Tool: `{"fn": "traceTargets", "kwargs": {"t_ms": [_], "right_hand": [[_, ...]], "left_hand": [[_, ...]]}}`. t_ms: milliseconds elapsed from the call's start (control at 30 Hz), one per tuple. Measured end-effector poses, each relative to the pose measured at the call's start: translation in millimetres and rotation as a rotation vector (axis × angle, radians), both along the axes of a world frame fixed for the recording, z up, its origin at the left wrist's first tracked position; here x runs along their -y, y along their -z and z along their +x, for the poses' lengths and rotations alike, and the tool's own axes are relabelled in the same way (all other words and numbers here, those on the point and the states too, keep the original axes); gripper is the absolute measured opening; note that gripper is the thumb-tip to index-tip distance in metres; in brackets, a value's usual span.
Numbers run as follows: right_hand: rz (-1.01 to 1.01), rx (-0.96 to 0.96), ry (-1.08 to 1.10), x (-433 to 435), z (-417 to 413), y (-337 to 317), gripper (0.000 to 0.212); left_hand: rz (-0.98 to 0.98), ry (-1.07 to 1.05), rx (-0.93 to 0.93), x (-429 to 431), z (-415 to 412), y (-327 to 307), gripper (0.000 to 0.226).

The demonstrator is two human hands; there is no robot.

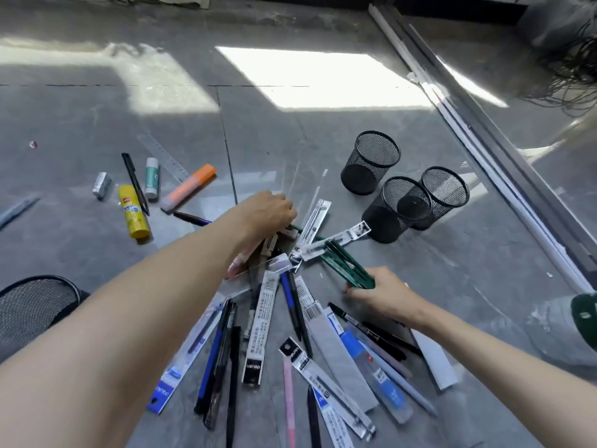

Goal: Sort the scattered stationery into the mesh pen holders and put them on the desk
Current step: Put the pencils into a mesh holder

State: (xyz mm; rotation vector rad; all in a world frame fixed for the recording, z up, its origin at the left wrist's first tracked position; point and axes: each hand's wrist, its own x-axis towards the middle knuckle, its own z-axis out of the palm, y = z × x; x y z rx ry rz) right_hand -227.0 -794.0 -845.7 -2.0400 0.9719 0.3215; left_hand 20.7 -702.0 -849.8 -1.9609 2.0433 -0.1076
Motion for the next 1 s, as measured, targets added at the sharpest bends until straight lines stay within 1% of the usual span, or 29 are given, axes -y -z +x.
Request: {"fn": "traceTargets", "kwargs": {"t_ms": [33, 67, 133, 200, 267, 300, 367, 400, 433, 467, 533, 567, 600, 633, 667, 733, 800, 867, 933, 1000], "right_hand": [[0.004, -0.009, 0.014, -3.2, -0.3, -2.7, 0.026], [0.051, 0.000, 0.034, -6.6, -0.1, -7.3, 0.029], [0.277, 0.079, 0.143, -12.6, 0.6, -14.8, 0.021], [0.513, 0.179, 0.313, -17.0, 2.1, -19.4, 0.009], [0.643, 0.237, 0.429, -22.0, 5.9, -20.9, 0.008], [0.666, 0.246, 0.455, -26.3, 8.7, -22.2, 0.009], [0.650, 0.242, 0.487, -37.5, 14.9, -22.2, 0.012], [0.625, 0.239, 0.506, -43.3, 18.9, -21.4, 0.014], [0.586, 0.231, 0.518, -50.2, 22.1, -20.1, 0.017], [0.524, 0.216, 0.504, -57.6, 24.4, -18.4, 0.018], [0.350, 0.158, 0.417, -72.8, 27.2, -15.2, 0.018], [0.285, 0.130, 0.375, -80.6, 27.4, -13.2, 0.018], [0.253, 0.114, 0.355, -87.2, 26.8, -10.4, 0.019], [0.242, 0.107, 0.363, -92.8, 26.0, -7.5, 0.020], [0.235, 0.109, 0.390, -96.9, 25.1, -4.9, 0.022], [0.211, 0.118, 0.429, -102.5, 23.4, -4.6, 0.024], [0.190, 0.119, 0.409, -104.7, 23.5, -5.7, 0.025], [0.165, 0.102, 0.366, -107.1, 24.7, -5.9, 0.023], [0.151, 0.082, 0.340, -111.5, 26.1, -3.6, 0.021], [0.169, 0.081, 0.344, -118.4, 27.2, -0.9, 0.020]], "left_hand": [[0.018, -0.003, -0.016, -1.6, -0.4, -1.6, 0.017], [0.036, -0.022, -0.031, -3.6, -2.2, -4.0, 0.016], [0.023, -0.117, -0.092, -11.2, -5.8, -7.8, 0.016], [-0.059, -0.260, -0.170, -21.3, -9.4, -12.8, 0.013], [-0.132, -0.442, -0.287, -32.6, -12.7, -18.2, 0.015], [-0.155, -0.542, -0.365, -38.9, -16.9, -22.9, 0.014], [-0.217, -0.750, -0.565, -54.9, -32.4, -31.0, 0.008], [-0.243, -0.837, -0.668, -63.2, -44.6, -30.2, 0.009], [-0.244, -0.901, -0.763, -72.9, -59.5, -28.0, 0.014], [-0.217, -0.921, -0.825, -84.3, -77.4, -22.9, 0.022], [-0.143, -0.896, -0.807, -107.6, -112.3, -9.4, 0.039], [-0.127, -0.902, -0.769, -117.5, -123.7, -3.5, 0.047], [-0.141, -0.935, -0.743, -125.3, -129.4, 1.2, 0.050], [-0.173, -0.983, -0.739, -130.4, -129.7, 4.7, 0.045], [-0.213, -1.025, -0.756, -134.2, -126.8, 5.8, 0.036], [-0.232, -1.063, -0.795, -140.5, -117.4, 6.7, 0.017], [-0.225, -1.074, -0.820, -145.7, -106.9, 8.9, 0.009], [-0.263, -1.113, -0.792, -150.4, -100.1, 7.7, 0.012], [-0.329, -1.182, -0.716, -153.0, -99.3, 1.7, 0.022], [-0.403, -1.179, -0.673, -151.2, -105.5, -4.0, 0.026]]}}
